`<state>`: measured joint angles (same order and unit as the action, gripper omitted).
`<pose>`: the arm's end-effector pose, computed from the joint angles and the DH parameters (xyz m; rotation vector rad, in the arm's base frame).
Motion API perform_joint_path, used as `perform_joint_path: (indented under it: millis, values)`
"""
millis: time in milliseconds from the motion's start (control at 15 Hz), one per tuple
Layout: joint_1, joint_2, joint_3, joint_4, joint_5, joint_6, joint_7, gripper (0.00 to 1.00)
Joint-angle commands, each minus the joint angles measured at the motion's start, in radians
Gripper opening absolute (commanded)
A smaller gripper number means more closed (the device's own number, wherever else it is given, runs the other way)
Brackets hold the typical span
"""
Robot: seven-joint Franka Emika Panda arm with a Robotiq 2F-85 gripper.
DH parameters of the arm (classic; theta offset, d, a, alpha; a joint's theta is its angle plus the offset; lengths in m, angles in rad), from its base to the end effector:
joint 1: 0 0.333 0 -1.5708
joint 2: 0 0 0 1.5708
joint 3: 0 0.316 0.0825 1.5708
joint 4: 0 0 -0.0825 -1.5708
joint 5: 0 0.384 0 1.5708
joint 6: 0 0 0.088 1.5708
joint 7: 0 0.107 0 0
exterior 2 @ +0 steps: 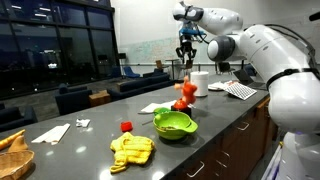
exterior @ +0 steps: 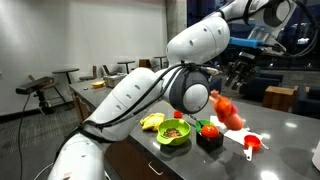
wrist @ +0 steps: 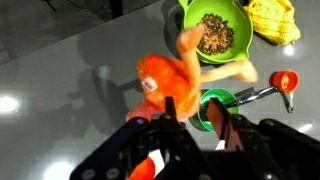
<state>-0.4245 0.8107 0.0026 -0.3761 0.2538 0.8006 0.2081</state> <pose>0.6073 -0.2357 0.5832 -2.7563 0.6874 0.5174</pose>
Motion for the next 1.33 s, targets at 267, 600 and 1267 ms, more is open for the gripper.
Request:
perform_joint_path:
  millis: [267,600,1267]
  values:
    - [-0.003,0.004,0.009,0.022,0.006,-0.021,0.003,0.99]
    - [0.01,0.007,0.005,0.029,-0.01,-0.012,-0.017,1.0]
    - [0.194,0.0,-0.031,0.007,-0.234,0.356,-0.284,1.0]
